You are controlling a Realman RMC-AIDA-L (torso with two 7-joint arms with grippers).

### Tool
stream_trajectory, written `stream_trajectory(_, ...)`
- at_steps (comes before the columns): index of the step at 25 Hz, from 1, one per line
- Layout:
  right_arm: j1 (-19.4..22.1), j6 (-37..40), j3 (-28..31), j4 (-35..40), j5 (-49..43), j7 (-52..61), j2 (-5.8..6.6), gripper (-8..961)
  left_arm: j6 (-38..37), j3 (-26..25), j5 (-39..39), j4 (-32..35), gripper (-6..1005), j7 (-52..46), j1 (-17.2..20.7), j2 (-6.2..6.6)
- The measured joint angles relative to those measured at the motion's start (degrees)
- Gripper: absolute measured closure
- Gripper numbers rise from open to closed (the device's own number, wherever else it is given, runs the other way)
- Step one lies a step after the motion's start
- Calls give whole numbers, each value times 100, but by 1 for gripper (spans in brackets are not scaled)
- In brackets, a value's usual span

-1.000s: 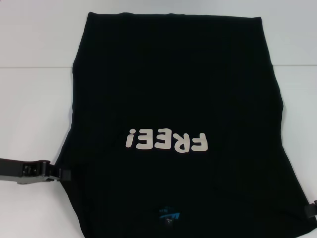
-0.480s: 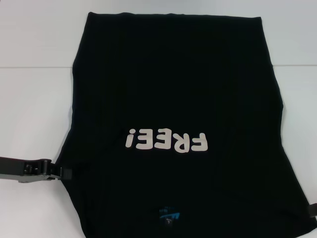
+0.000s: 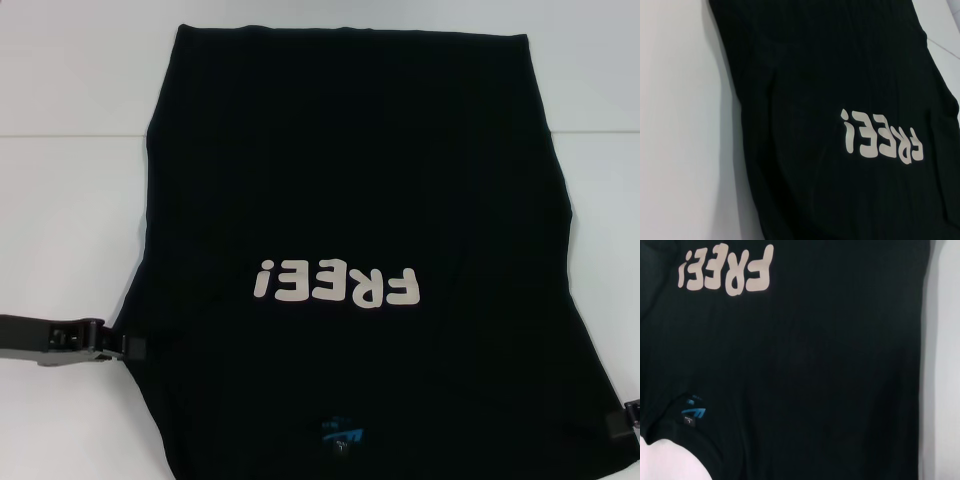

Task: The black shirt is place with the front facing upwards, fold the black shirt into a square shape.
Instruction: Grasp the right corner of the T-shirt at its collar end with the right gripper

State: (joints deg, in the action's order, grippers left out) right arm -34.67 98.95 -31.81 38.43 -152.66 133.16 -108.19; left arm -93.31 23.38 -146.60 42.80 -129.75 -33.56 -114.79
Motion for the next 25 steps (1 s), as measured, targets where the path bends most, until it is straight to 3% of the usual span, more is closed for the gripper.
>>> stream_trajectory(25,-181,-152,-308,-213,-10,59,-33,42,23,-6,0,0,966,-15,-10,18)
